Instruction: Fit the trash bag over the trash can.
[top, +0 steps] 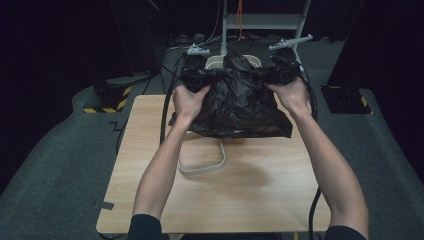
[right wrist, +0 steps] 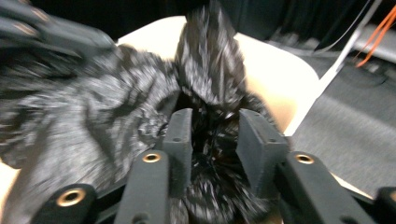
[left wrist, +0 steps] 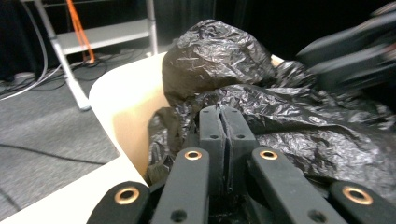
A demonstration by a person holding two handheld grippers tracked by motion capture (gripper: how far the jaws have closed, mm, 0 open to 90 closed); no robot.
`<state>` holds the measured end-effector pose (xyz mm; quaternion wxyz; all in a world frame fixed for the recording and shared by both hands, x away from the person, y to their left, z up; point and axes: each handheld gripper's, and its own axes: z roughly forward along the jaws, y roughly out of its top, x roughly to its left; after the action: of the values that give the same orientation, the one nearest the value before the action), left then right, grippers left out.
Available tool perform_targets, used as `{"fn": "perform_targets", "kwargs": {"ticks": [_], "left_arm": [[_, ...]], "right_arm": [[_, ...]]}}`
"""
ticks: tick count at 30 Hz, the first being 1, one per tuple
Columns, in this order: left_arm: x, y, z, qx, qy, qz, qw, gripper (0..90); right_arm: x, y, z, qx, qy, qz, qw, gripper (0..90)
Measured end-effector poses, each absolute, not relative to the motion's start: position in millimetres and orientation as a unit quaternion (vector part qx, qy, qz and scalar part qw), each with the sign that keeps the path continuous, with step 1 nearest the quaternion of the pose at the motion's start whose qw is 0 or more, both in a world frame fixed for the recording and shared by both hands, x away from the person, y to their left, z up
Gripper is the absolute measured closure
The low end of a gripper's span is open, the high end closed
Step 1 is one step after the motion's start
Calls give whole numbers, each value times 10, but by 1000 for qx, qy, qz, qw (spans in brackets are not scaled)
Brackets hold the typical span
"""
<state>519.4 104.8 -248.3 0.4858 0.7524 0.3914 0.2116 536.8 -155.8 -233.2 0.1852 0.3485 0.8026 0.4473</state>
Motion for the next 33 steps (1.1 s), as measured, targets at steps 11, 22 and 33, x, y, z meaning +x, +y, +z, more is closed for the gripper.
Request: {"fn": "perform_targets", "kwargs": {"ticks": [11, 22, 33], "left_arm": [[5316, 1004, -2569, 752, 412, 223, 464, 877], [5132, 1088, -2535, 744, 384, 237, 493, 696], [4676, 1245, -2513, 738, 351, 236, 525, 359]], "right_arm": [[5008, -1732, -2393, 313, 797, 485, 178, 498], [4996, -1646, -2466, 291, 814, 468, 184, 896], [5224, -1565, -2349, 326, 794, 475, 194, 900]]}}
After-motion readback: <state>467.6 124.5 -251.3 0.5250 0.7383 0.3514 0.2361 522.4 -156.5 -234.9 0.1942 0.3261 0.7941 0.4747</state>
